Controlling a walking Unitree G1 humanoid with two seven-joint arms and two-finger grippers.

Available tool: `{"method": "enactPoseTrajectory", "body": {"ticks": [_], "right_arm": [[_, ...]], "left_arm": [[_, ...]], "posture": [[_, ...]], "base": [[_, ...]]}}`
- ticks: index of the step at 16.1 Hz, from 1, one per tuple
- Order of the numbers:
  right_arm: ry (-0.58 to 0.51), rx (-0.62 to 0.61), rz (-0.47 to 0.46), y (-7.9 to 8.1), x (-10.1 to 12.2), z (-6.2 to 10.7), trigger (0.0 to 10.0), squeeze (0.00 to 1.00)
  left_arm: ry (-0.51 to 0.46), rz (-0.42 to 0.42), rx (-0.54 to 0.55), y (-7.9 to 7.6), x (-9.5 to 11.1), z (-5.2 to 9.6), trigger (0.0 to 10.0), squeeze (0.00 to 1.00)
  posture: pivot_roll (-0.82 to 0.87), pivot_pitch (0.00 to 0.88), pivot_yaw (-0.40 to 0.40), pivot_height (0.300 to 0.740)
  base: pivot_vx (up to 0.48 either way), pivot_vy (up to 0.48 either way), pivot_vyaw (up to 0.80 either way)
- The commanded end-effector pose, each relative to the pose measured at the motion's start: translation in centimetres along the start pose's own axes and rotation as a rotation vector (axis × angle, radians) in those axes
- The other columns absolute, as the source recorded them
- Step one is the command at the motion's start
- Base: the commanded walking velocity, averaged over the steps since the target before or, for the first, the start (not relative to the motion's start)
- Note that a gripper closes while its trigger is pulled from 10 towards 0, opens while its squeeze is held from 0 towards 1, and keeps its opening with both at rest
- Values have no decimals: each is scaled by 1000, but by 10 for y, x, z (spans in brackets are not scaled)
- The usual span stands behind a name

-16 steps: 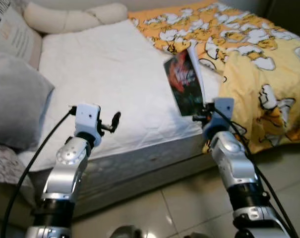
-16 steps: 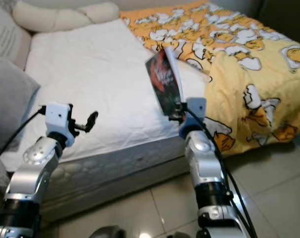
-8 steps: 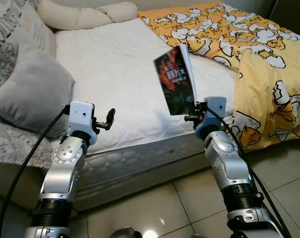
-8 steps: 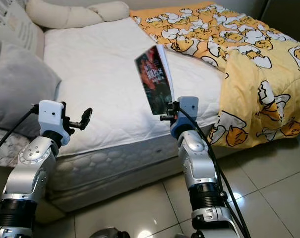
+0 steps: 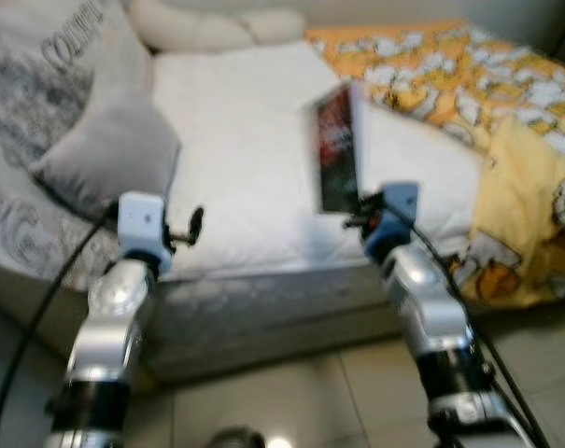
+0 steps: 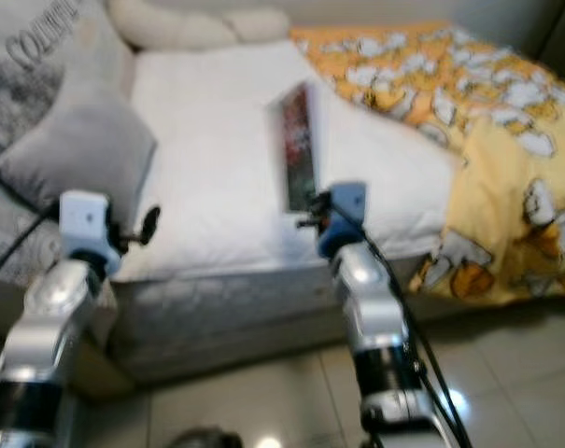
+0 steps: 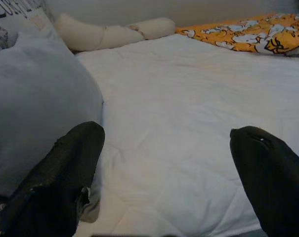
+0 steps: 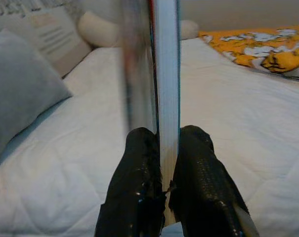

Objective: Clean up the room

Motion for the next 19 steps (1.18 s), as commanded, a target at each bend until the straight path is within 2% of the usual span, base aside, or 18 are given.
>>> {"method": "enactPoseTrajectory", "body": {"ticks": [1,14,17,19], "right_arm": [[-40,-5,-2,-4,12,0,10000,0],[-8,23,46,0,6,-2,10000,0],[-6,22,53,-1,5,-1,10000,0],[-2,3,29,-4,4,0,10000,0]], "left_arm": [[-5,0,-5,-2,2,0,10000,0],[2,-4,-15,0,-2,-3,10000,0],[1,-1,-16,-1,-2,-5,10000,0],[-1,2,-17,-2,-2,-5,10000,0]], "posture": [[-9,0,48,740],[-14,0,52,740],[-16,0,52,740],[-18,0,52,740]], "base": [[262,0,0],[276,0,0],[281,0,621],[283,0,0]]}}
Point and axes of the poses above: a point about 5 cm out from each wrist's last joint towards the gripper, its own z axis pointing back from the gripper into the wrist, its own x axis along the axis of the wrist's last joint, y = z × x, the point moved 5 cm from there along -z, pointing out of the wrist towards the gripper, and after that the axes turned 2 degrees about z, right-handed, at the moved point
